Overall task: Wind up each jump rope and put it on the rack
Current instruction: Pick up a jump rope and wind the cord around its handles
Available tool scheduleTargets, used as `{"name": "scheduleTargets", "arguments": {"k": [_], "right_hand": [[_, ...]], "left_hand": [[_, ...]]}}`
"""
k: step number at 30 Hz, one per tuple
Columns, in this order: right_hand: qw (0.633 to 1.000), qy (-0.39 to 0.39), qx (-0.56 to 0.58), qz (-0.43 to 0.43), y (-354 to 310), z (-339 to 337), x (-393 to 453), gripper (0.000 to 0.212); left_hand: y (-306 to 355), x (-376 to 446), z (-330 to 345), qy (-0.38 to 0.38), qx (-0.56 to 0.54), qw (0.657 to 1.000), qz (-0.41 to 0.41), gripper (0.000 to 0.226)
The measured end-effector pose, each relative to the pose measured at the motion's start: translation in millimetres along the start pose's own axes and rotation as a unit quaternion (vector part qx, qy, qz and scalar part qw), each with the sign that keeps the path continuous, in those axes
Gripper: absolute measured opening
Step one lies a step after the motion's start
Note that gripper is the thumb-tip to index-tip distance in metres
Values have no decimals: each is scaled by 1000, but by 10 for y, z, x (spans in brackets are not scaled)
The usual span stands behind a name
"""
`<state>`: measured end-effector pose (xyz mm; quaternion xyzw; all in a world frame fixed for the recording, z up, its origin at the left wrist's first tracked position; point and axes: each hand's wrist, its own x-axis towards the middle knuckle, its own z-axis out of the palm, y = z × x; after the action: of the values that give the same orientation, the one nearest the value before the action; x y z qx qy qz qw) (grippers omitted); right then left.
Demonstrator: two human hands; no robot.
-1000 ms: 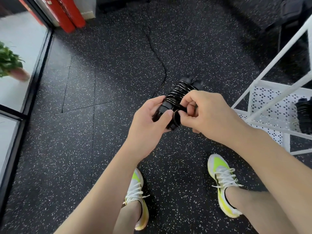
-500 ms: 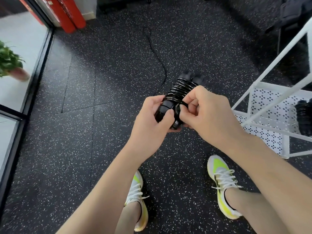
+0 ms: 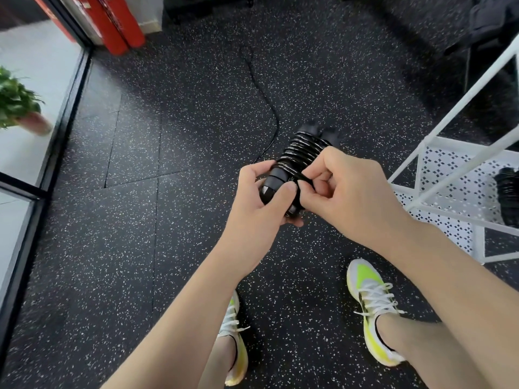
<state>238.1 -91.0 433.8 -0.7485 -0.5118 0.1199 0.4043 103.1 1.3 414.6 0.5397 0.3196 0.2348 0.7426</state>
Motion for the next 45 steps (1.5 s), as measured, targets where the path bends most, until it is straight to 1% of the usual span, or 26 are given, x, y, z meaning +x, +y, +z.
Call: {"name": "scheduleTargets", "arguments": {"k": [2, 5, 7, 11, 15, 18, 22, 24, 26, 29, 30, 31, 33, 35, 36, 38, 42, 45], "right_hand": [[1000, -6, -4, -29, 16, 16, -14, 17], [997, -58, -1, -58, 52, -10, -7, 13], [994, -78, 2, -74, 67, -36, 10, 9], [992, -71, -5, -103, 128, -86, 71, 13], [990, -82, -17, -117, 182, -105, 110, 14], [993, -91, -20, -80, 181, -111, 111, 12], [995, -91, -10, 32, 113, -157, 95, 6], [994, -80, -51, 56, 101, -161, 109, 3], [991, -68, -107, 52, 86, -114, 110, 5], [979, -65, -193, -17, 94, 11, 79, 14], [976, -71, -202, -35, 92, 27, 78, 15], [977, -77, -194, -45, 92, 20, 89, 14], [985, -88, -144, -46, 105, -42, 129, 8], [992, -93, -79, -28, 108, -117, 140, 3], [994, -97, -53, -15, 107, -142, 133, 4], [995, -98, -34, 10, 99, -154, 104, 7], [996, -56, 32, 61, 71, -136, 55, 11], [989, -25, 99, 105, 36, -177, 66, 10]], "left_hand": [[-23, 11, -8, 10, 9, 1000, 2, 37], [-39, 23, -44, 15, 33, 999, -1, 36], [-21, 27, -77, 8, 39, 999, -5, 36], [-9, 25, -129, -26, 60, 998, -8, 35], [-31, 28, -155, -28, 102, 994, 7, 33], [-42, 21, -158, -36, 147, 988, 21, 35], [-54, 15, -126, -44, 193, 980, 36, 35], [-67, 9, -87, -44, 197, 979, 37, 36], [-89, 6, -47, -32, 197, 979, 35, 38], [-113, 15, -29, -7, 179, 983, 26, 37], [-116, 22, -40, -4, 171, 985, 24, 37], [-115, 29, -58, -2, 165, 986, 23, 36], [-113, 35, -98, -5, 153, 988, 21, 36], [-107, 29, -118, -13, 132, 991, 13, 38], [-107, 29, -120, -17, 120, 993, 7, 39], [-104, 35, -112, -22, 89, 996, -8, 40], [-78, 39, -91, -28, -17, 999, -18, 39], [-36, 20, -63, -29, -116, 992, -30, 39]]}}
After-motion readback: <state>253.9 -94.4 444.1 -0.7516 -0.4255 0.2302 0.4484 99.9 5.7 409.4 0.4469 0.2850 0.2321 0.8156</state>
